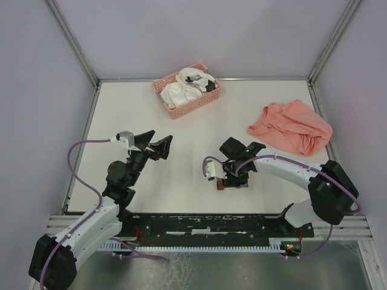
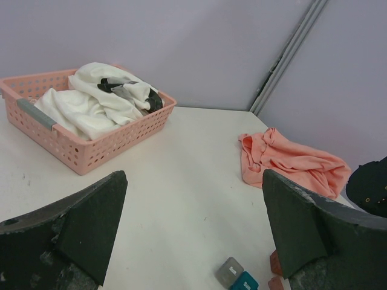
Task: Sort the pills into containers
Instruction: Pour the pill from the pill bottle.
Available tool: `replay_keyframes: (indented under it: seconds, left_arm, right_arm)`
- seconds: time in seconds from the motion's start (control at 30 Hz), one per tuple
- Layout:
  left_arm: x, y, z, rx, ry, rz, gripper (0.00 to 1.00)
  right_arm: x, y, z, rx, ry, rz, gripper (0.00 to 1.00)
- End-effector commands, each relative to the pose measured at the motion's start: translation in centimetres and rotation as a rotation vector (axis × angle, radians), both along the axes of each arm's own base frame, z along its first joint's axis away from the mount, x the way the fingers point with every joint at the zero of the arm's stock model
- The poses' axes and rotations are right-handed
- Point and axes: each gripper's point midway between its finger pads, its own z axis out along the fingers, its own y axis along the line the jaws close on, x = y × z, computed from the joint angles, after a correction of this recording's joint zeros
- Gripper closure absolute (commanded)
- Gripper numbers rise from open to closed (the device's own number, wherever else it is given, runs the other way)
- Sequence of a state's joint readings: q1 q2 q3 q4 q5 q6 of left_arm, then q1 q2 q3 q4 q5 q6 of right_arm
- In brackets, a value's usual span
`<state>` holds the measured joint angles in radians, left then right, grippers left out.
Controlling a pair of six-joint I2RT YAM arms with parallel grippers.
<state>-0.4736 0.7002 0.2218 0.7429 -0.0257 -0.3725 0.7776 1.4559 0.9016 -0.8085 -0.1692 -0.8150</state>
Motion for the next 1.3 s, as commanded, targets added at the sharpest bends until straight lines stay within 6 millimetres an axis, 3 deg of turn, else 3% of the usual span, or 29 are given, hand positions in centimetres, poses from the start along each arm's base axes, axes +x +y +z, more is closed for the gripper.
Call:
replay_keyframes:
  seconds: [0.0,0.13,0.37,0.7,0.8,0.97,1.13,1.27]
  left_arm:
    - [-0.1,0.2,1.7,0.0,-0.071,0.013,0.01]
    - [-0.2,0.4,1.7,-0.004,-0.074,0.017,0.01]
    - [-0.2,0.4,1.7,-0.005,-0.076,0.018,0.01]
    - [-0.3,0.1,1.8,-0.014,-0.047,0.002,0.0]
    - [-0.1,-0.6,1.4,-0.01,0.021,-0.032,0.01]
    - [-0.1,-2.2,-1.2,0.008,0.221,-0.106,0.01]
    - [-0.6,-3.7,-3.3,0.031,0.405,-0.179,0.01]
    - [-0.7,-3.3,-4.4,0.05,0.518,-0.149,0.0]
  right_arm:
    - [0.9,0.8,0.9,0.022,-0.028,-0.012,0.98]
    - [0.7,0.1,0.1,-0.006,-0.008,-0.023,0.98]
    - [0.5,0.8,0.6,0.068,0.005,-0.026,0.98]
    - [-1.0,2.3,4.2,0.359,0.109,0.005,0.98]
    - [-1.5,2.9,6.5,0.497,0.115,0.019,0.98]
    - [-2.1,4.8,11.1,0.706,0.105,0.052,0.98]
    - [-2.1,8.1,18.0,0.981,0.156,0.085,0.98]
    - [-1.7,9.8,24.6,1.186,0.182,0.099,0.98]
